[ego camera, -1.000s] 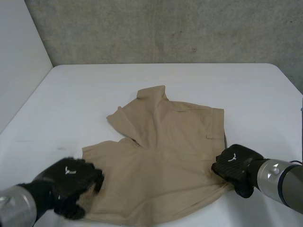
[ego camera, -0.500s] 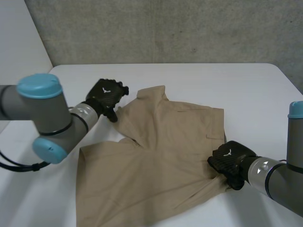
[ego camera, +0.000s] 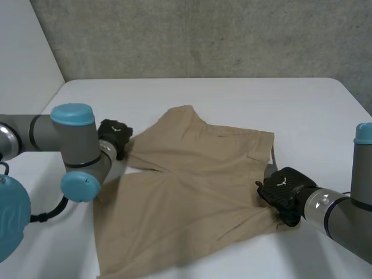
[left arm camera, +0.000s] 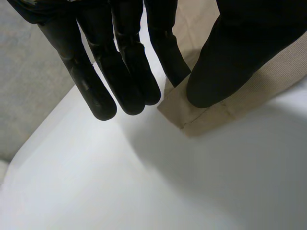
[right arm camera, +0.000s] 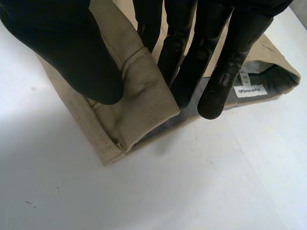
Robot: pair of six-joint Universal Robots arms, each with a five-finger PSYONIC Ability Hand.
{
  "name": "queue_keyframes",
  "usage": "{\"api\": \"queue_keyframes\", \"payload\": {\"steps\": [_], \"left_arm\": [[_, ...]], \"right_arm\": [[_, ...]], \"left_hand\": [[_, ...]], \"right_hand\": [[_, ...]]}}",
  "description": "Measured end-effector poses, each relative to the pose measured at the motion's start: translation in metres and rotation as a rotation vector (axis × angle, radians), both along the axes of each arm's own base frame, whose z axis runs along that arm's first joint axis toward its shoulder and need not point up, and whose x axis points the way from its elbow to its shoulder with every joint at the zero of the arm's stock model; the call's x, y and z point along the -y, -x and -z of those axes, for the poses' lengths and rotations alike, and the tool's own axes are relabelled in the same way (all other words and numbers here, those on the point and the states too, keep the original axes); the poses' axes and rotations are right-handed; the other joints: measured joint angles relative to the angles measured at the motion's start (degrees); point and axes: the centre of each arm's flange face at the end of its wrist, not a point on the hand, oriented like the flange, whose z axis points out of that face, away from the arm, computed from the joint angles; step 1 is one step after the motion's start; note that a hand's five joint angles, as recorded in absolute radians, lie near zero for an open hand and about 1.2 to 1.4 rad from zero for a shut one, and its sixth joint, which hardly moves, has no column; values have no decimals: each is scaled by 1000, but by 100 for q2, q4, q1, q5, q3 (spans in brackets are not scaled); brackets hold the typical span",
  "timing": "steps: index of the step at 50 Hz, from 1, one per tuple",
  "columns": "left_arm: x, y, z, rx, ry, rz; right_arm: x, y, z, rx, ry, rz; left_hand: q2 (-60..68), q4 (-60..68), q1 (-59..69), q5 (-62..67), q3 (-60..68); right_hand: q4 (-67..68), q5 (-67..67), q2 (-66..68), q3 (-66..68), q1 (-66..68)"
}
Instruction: Fold the shorts.
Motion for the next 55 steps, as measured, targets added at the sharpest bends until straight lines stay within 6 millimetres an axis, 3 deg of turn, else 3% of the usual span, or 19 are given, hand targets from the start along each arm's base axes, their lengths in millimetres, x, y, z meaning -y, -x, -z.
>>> {"api": "queue_keyframes", "payload": {"steps": [13,15,16,19,20,25,30,36,48,52,53,54,55], "left_arm": [[-34,-3,-5,60,-34,18],[-36,-1,-8,56,-28,25],[-36,0,-11,49,-17,29],[-30,6,-25,18,39,44],[-27,8,-29,5,60,52],[-6,25,-59,-99,189,144],[13,38,-66,-189,231,226],[47,53,-54,-340,203,323],[75,61,-14,-448,83,392],[76,62,2,-450,52,427],[76,62,4,-450,47,435],[76,62,6,-450,45,438],[76,62,7,-450,44,441]], "right_arm": [[-4,-8,-2,52,-10,14],[-4,-9,-2,51,-9,14],[-4,-9,-2,51,-9,15],[-4,-8,-2,49,-7,17],[-4,-8,-2,48,-7,18],[-3,-8,-2,49,-2,19],[-2,-8,-1,50,2,19],[0,-9,3,49,-3,20],[3,-8,10,43,-18,28],[4,-7,10,43,-15,32],[5,-7,10,42,-14,34],[5,-7,9,42,-13,35],[5,-6,9,41,-11,37]], "left_hand": [[-139,-125,-3,-5,-100],[-623,-525,-357,-293,-483],[-1670,-1667,-1630,-1414,-1614],[-4088,-4032,-4103,-3774,-3951],[-4416,-4413,-4245,-4157,-4328],[-4505,-4529,-4245,-4273,-4415],[-4505,-4528,-4244,-4274,-4415],[-4504,-4522,-4237,-4257,-4414],[-4006,-3967,-3654,-3663,-3953],[-3254,-3258,-2868,-3008,-3252],[-1762,-1734,-1148,-1510,-1729],[-1762,-1734,-1148,-1510,-1729],[-548,-593,38,-357,-528]], "right_hand": [[0,0,0,0,0],[0,0,0,0,0],[0,0,0,0,0],[0,0,0,0,0],[0,11,0,0,0],[0,23,0,0,0],[0,23,0,0,0],[0,24,0,0,0],[0,24,0,0,0],[0,24,0,0,0],[0,24,0,0,0],[0,24,0,0,0],[0,24,0,0,0]]}}
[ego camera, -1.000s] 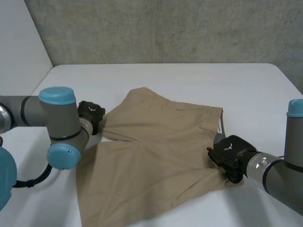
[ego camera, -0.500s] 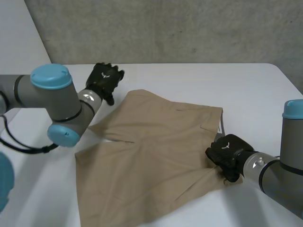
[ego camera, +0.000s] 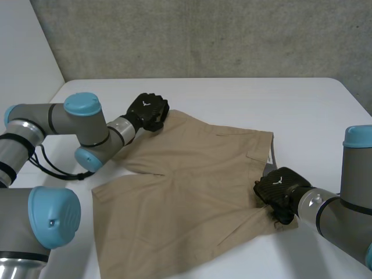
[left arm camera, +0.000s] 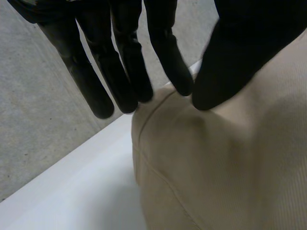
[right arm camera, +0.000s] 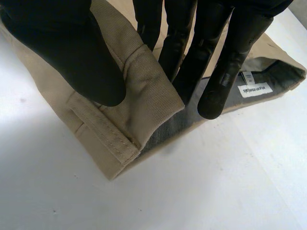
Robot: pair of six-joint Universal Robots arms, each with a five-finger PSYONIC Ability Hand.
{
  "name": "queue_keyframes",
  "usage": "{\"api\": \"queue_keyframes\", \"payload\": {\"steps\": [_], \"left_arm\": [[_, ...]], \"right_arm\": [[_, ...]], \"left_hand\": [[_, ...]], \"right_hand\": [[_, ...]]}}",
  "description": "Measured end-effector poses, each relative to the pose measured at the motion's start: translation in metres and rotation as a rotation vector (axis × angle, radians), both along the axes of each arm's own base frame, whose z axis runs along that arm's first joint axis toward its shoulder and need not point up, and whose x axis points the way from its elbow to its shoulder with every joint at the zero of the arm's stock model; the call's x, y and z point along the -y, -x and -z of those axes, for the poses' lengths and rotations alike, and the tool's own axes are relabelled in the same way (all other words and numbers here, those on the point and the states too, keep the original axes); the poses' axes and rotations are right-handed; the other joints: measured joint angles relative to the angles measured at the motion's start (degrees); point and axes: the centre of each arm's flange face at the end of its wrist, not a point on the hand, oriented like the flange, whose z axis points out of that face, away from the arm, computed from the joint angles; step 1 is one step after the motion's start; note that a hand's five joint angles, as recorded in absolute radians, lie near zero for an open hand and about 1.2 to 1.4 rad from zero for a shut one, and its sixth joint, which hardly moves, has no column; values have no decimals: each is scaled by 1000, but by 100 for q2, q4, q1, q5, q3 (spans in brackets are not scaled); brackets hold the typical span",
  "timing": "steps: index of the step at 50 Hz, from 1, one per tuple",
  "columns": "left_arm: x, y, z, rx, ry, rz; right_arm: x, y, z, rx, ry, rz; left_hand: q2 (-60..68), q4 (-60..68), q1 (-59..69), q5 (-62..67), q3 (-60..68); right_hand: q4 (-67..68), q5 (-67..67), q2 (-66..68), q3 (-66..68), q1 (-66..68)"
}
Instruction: Fold the shorts.
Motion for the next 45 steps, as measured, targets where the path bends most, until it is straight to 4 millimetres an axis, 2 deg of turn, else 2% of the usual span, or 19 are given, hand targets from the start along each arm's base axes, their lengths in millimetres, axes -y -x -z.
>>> {"api": "queue_keyframes", "payload": {"steps": [3,11,18,19,21,22,23,24,26,33,40,45], "left_arm": [[3,-1,-1,-3,16,-23],[25,-19,-14,-19,99,-195],[28,-29,-15,33,124,-240],[27,-30,-15,39,124,-238],[25,-29,-14,46,122,-220],[23,-27,-14,39,120,-196],[21,-25,-15,28,119,-173],[20,-24,-15,20,117,-160],[17,-19,-18,-28,99,-97],[13,-3,-24,-182,15,65],[15,0,-13,-203,-7,89],[17,-1,-12,-200,4,85]], "right_arm": [[0,0,0,-2,3,4],[1,1,0,-5,7,9],[0,0,0,-5,6,7],[0,0,0,-5,5,7],[-1,0,0,-5,5,7],[-1,0,0,-5,5,7],[-1,0,0,-6,6,6],[-1,0,0,-6,6,6],[-1,0,0,-8,5,6],[-2,1,1,-14,4,12],[-1,2,1,-15,6,17],[0,2,0,-15,7,18]], "left_hand": [[531,584,113,364,520],[548,594,113,364,532],[531,573,82,350,514],[-119,-33,-429,-18,-103],[-315,-255,-672,-209,-289],[-1611,-1545,-2087,-1485,-1562],[-2184,-2119,-2688,-2067,-2128],[-2184,-2119,-2688,-2067,-2128],[-2960,-2889,-3292,-2866,-2896],[-3364,-3330,-3516,-3312,-3289],[-3446,-3423,-3675,-3410,-3378],[-3237,-3173,-3550,-3116,-3223]], "right_hand": [[0,-1,0,0,0],[0,-1,0,0,0],[0,0,0,0,0],[0,-1,0,0,0],[0,0,0,0,0],[0,0,0,0,0],[0,0,0,0,0],[0,0,0,0,0],[0,-1,0,0,0],[0,-1,0,0,0],[0,0,0,0,0],[0,0,0,0,0]]}}
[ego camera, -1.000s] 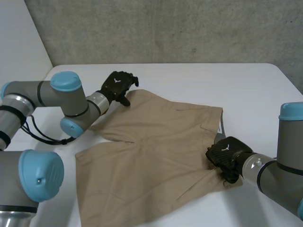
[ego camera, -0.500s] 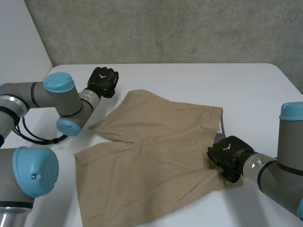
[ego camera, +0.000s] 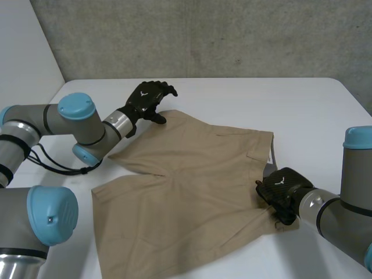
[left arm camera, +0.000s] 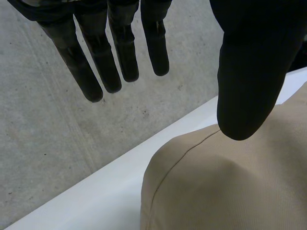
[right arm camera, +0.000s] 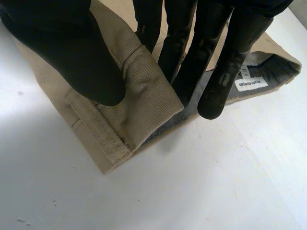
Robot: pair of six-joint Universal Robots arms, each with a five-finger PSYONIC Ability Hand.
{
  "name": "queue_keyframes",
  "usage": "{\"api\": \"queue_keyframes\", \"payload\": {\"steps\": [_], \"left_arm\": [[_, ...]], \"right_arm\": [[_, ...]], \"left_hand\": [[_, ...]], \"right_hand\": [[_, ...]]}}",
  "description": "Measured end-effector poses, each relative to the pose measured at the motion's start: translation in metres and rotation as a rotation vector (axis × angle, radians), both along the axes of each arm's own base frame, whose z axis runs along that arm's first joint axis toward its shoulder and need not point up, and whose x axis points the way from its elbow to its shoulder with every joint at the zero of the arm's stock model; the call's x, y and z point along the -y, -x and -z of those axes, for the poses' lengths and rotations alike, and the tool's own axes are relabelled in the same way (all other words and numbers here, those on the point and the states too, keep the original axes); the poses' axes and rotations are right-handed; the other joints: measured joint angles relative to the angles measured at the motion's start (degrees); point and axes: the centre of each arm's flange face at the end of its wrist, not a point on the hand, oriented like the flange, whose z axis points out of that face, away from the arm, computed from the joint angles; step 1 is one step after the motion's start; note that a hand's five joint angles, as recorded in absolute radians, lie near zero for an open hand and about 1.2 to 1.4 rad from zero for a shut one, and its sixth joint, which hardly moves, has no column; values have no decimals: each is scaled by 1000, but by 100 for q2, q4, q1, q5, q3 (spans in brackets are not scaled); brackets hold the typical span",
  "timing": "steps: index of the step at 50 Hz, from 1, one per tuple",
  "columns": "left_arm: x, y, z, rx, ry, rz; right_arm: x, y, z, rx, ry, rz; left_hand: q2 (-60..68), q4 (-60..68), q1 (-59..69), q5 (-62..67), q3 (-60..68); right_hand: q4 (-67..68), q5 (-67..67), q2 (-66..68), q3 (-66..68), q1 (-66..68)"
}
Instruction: Fold the shorts.
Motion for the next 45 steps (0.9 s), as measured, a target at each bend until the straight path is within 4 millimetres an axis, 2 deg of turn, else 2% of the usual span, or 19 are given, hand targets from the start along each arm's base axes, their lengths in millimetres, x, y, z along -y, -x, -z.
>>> {"api": "queue_keyframes", "payload": {"steps": [7,9,12,14,19,22,23,24,26,27,28,29,32,36,37,40,43,44,45], "left_arm": [[0,0,0,11,12,-1],[0,0,1,19,15,-1],[-2,0,2,33,19,-2],[-4,1,4,50,17,-6],[-10,2,5,107,14,-62],[-13,-8,-12,182,26,-193],[-13,-8,-12,182,26,-193],[-18,-16,-24,221,26,-253],[-19,-18,-27,229,26,-264],[-30,-31,-43,278,20,-325],[-36,-35,-51,291,19,-340],[-43,-40,-59,300,18,-352],[-69,-53,-81,320,7,-372],[-101,-64,-100,323,-15,-373],[-117,-68,-107,319,-34,-370],[-143,-75,-114,309,-86,-360],[-151,-77,-115,304,-106,-357],[-184,-84,-118,286,-193,-343],[-191,-85,-118,281,-215,-339]], "right_arm": [[1,0,-1,2,5,1],[1,0,-2,2,6,1],[1,0,-2,3,8,1],[1,0,-2,3,8,1],[1,0,-2,4,9,1],[1,0,-3,9,15,3],[1,0,-3,9,15,3],[2,-1,-4,13,20,5],[2,-1,-4,15,22,6],[4,-1,-5,28,33,16],[4,-1,-6,34,36,20],[5,-1,-7,47,41,30],[8,-2,-11,86,50,56],[12,-3,-15,150,54,97],[14,-5,-19,191,54,121],[19,-7,-24,252,52,154],[20,-9,-26,278,50,167],[27,-12,-33,361,41,210],[29,-13,-35,379,39,219]], "left_hand": [[825,808,920,757,801],[1535,1535,1730,1490,1541],[2059,2060,2192,1999,2066],[3463,3424,3612,3364,3415],[3778,3767,3622,3497,3754],[3752,3742,3611,3491,3725],[3752,3742,3611,3491,3725],[2105,2211,1984,2107,2226],[1863,1852,1578,1764,1873],[783,840,532,804,820],[-168,-194,-298,-230,-136],[-461,-468,-498,-496,-395],[-677,-730,-585,-753,-623],[-683,-733,-585,-764,-631],[-683,-733,-585,-764,-631],[-683,-733,-585,-764,-631],[-683,-733,-585,-764,-631],[-683,-733,-585,-763,-631],[-683,-733,-585,-764,-631]], "right_hand": [[0,0,0,0,0],[0,0,0,0,0],[0,0,0,0,0],[0,0,0,0,0],[0,0,0,0,0],[0,-1,0,0,0],[0,-1,0,0,0],[0,0,0,0,0],[0,0,0,0,0],[0,-1,0,0,0],[0,0,0,0,0],[0,-1,0,0,0],[0,0,0,0,0],[0,0,0,0,0],[0,0,0,0,0],[0,-1,0,0,0],[0,-1,0,0,0],[1,0,0,0,0],[1,0,0,0,0]]}}
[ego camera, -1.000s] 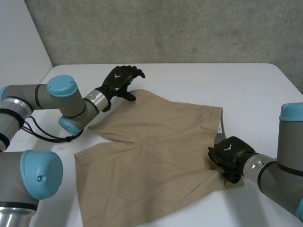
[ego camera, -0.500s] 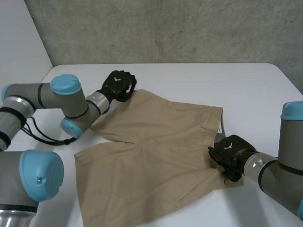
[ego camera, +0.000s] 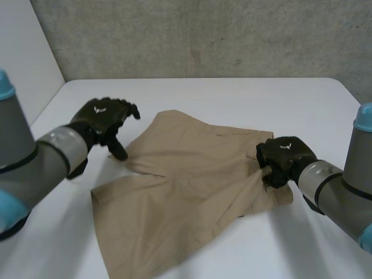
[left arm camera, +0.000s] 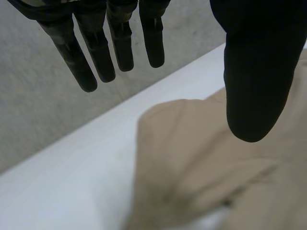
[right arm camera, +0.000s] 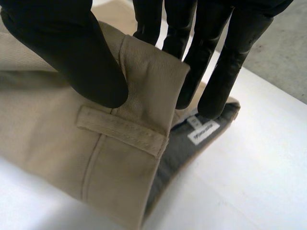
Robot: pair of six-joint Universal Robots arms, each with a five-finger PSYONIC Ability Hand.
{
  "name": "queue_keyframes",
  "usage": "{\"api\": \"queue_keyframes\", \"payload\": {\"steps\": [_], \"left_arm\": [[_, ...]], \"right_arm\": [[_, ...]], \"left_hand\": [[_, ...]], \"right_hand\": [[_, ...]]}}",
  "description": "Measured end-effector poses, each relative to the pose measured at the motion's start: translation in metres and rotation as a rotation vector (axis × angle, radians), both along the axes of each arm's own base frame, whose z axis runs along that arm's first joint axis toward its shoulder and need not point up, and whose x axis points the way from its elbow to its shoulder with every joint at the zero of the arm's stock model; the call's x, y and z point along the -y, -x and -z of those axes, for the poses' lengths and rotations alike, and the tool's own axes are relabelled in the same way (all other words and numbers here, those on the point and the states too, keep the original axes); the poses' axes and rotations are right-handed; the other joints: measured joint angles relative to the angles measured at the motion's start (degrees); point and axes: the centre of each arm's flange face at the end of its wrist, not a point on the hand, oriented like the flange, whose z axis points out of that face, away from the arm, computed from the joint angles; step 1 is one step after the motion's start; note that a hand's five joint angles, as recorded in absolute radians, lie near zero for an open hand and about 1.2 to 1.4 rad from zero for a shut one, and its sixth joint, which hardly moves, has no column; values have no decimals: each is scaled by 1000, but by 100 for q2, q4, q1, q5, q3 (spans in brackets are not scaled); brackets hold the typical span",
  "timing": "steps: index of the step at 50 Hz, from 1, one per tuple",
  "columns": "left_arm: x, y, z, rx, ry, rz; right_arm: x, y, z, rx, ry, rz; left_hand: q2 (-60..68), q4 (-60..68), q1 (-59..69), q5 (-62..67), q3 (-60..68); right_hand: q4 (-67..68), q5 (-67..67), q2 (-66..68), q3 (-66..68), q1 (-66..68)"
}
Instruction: Fold the shorts.
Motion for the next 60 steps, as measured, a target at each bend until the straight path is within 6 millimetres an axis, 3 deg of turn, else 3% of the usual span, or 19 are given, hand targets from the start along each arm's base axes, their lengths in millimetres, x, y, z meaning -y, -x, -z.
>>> {"api": "queue_keyframes", "payload": {"steps": [1,2,11,18,23,45,60], "left_arm": [[0,0,0,0,0,0],[-21,-3,3,-16,-53,2],[-86,-9,29,-14,-211,15],[-118,-8,48,7,-292,-26],[-136,-6,57,11,-326,-66],[-162,12,62,-45,-349,-61],[-173,26,86,38,-295,-114]], "right_arm": [[0,0,0,0,0,0],[4,-3,-4,48,-4,19],[26,-19,-22,219,1,66],[39,-28,-26,264,10,83],[34,-37,-21,258,1,61],[32,-38,-16,227,9,96],[33,-38,-18,234,12,98]], "left_hand": [[0,0,0,0,0],[0,0,0,1,0],[145,161,122,206,122],[1113,1182,1156,1176,1069],[1224,1288,1211,1263,1171],[1209,1268,1190,1251,1158],[881,920,866,937,864]], "right_hand": [[0,0,0,0,0],[0,0,0,0,0],[0,0,0,0,0],[0,0,0,0,0],[0,0,0,0,0],[0,0,0,38,0],[0,0,0,38,0]]}}
